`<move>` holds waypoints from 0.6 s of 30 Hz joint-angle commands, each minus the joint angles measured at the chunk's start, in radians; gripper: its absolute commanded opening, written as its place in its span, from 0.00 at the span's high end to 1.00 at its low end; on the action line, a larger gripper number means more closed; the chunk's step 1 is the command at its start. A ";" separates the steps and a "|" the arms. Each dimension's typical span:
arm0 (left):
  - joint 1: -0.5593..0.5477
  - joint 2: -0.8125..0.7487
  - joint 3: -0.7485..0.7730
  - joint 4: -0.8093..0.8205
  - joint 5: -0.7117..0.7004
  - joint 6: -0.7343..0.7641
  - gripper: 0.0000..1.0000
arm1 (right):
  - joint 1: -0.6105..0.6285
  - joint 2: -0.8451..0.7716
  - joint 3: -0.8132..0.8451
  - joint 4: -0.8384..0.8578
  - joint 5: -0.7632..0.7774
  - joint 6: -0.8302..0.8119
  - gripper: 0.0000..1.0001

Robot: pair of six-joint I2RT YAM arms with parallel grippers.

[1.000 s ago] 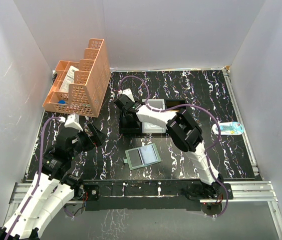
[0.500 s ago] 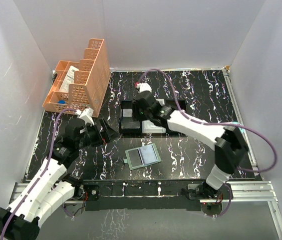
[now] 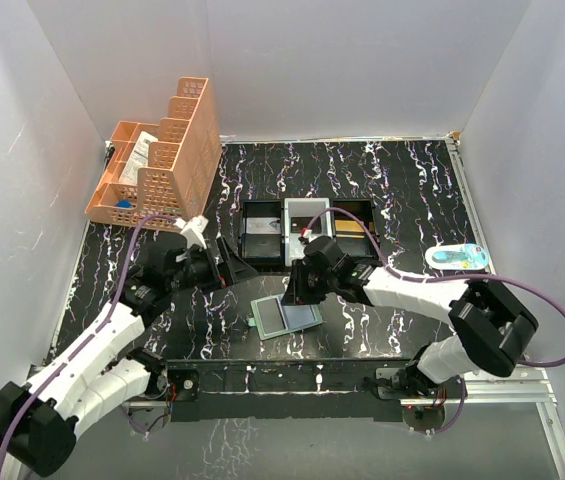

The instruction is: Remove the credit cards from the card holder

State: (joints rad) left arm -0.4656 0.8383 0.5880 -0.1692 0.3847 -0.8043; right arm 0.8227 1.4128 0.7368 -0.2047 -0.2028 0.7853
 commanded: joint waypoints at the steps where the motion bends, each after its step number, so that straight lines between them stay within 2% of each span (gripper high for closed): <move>1: -0.097 0.040 0.021 0.036 0.002 0.002 0.14 | 0.001 0.052 0.044 0.170 -0.142 0.020 0.81; 3: -0.144 0.063 0.035 0.036 -0.041 0.005 0.15 | 0.002 0.081 0.048 0.199 -0.164 0.018 0.81; 6: -0.189 0.096 0.047 0.042 -0.073 0.003 0.16 | 0.001 0.141 0.090 0.153 -0.160 -0.006 0.81; 11: -0.220 0.122 0.038 0.068 -0.074 -0.010 0.19 | 0.001 0.196 0.090 0.094 -0.079 -0.025 0.82; 18: -0.261 0.191 0.033 0.080 -0.068 -0.018 0.21 | 0.001 0.195 0.055 0.041 0.011 -0.035 0.81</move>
State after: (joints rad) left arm -0.7010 1.0019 0.5945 -0.1097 0.3202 -0.8131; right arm 0.8230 1.6230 0.7967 -0.1543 -0.2562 0.7712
